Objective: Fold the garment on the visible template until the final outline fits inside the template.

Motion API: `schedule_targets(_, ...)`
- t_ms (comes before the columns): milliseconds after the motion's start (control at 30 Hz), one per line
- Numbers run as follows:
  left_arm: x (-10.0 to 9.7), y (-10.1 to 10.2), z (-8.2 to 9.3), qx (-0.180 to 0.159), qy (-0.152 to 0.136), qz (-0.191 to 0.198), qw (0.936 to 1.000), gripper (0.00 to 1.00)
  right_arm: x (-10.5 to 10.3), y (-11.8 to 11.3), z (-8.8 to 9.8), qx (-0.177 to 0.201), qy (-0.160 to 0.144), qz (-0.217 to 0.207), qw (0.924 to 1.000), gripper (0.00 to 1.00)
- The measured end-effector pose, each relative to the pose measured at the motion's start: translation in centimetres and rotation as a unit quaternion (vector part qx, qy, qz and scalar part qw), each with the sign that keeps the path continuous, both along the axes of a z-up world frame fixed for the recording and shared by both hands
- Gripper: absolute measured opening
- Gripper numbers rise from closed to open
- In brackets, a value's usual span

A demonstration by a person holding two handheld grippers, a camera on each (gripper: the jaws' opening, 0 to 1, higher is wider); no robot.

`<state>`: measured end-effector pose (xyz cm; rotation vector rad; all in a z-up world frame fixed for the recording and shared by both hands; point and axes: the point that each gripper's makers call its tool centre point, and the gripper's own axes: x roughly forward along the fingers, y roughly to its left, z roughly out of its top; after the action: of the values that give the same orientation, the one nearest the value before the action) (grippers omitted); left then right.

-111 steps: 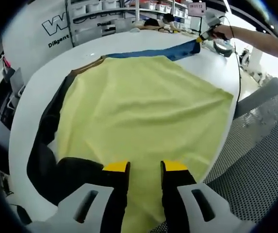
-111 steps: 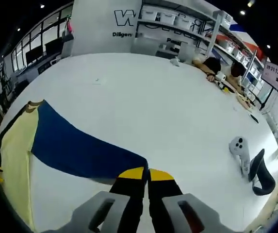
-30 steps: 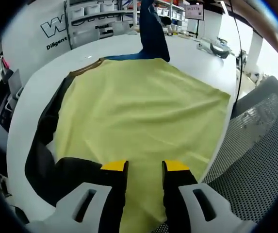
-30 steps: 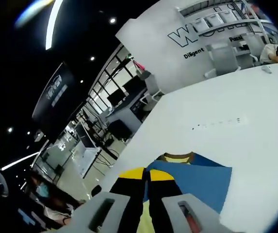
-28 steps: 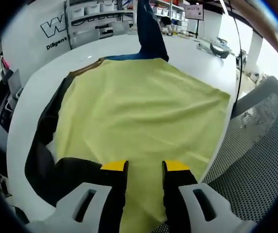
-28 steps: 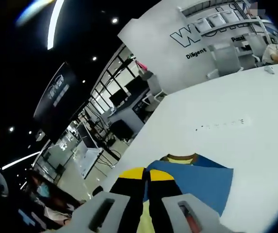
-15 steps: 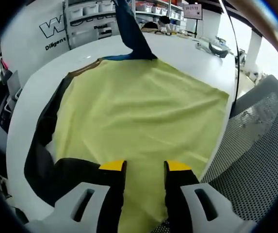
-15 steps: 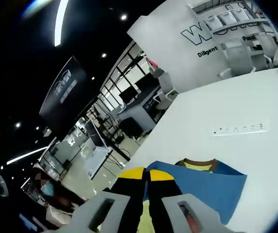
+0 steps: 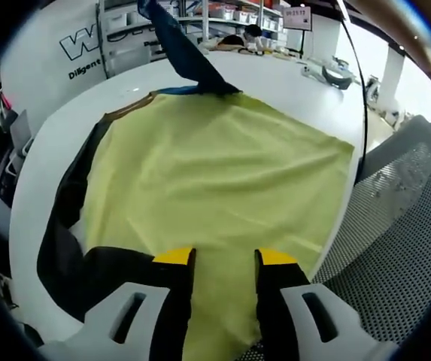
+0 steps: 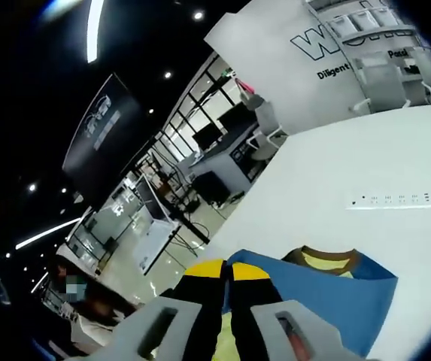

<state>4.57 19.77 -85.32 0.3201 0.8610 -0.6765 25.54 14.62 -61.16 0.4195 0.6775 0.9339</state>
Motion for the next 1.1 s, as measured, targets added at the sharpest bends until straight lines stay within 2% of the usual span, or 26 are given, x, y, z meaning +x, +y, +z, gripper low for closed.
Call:
schedule_targets(267,0.0,0.0,0.0,-0.001,0.001,-0.001,1.0000,0.32,0.9,2.8,-2.1,-0.009,0.012,0.023,0.9996,0.00)
schedule_targets(433,0.0,0.0,0.0,-0.002,0.001,-0.001,1.0000,0.32,1.3,4.0,-4.9,-0.022,0.032,0.031,0.9987,0.00)
schedule_targets(667,0.0,0.0,0.0,-0.003,0.002,-0.002,1.0000,0.32,2.5,5.2,-7.6,-0.023,0.059,0.020,0.9978,0.00)
schedule_targets(967,0.0,-0.1,0.0,-0.003,0.002,-0.005,1.0000,0.34,3.1,6.6,-9.7,-0.031,0.071,0.017,0.9968,0.00)
schedule_targets(1100,-0.1,-0.2,-0.1,-0.002,0.003,-0.007,1.0000,0.35,3.5,7.2,-11.2,-0.041,0.081,0.015,0.9958,0.00)
